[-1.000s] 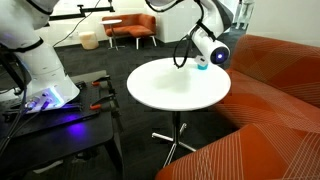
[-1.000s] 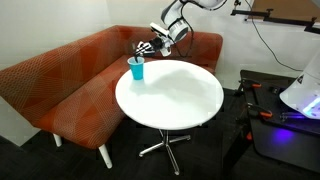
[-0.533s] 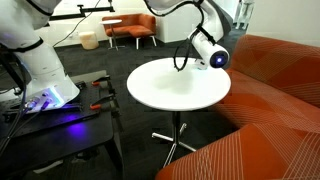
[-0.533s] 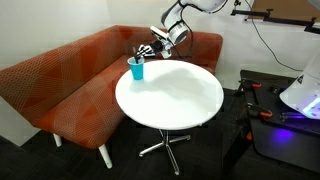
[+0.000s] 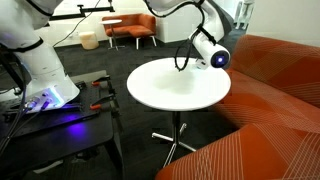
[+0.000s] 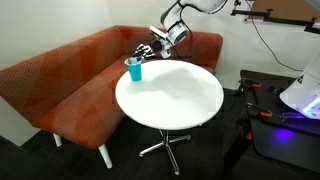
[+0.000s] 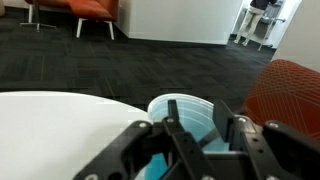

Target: Put the pen in the blue cup

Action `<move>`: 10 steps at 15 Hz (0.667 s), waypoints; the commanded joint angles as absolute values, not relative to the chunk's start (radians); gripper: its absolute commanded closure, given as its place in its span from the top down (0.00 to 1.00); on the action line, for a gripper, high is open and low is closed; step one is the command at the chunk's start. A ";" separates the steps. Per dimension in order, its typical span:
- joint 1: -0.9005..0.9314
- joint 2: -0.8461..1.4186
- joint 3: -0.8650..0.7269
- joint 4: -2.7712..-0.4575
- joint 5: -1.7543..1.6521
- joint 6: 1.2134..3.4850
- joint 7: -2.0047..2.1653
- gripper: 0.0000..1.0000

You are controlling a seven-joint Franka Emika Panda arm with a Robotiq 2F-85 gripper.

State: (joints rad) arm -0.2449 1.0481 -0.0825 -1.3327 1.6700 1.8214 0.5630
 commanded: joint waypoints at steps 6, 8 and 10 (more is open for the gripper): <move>-0.244 1.029 -0.061 -1.330 1.662 1.844 0.571 1.00; -0.245 1.005 -0.057 -1.358 1.663 1.837 0.548 1.00; -0.246 0.984 -0.052 -1.379 1.663 1.830 0.530 1.00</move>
State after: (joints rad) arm -0.2439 1.0417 -0.0637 -1.3251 1.6699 1.8219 0.5535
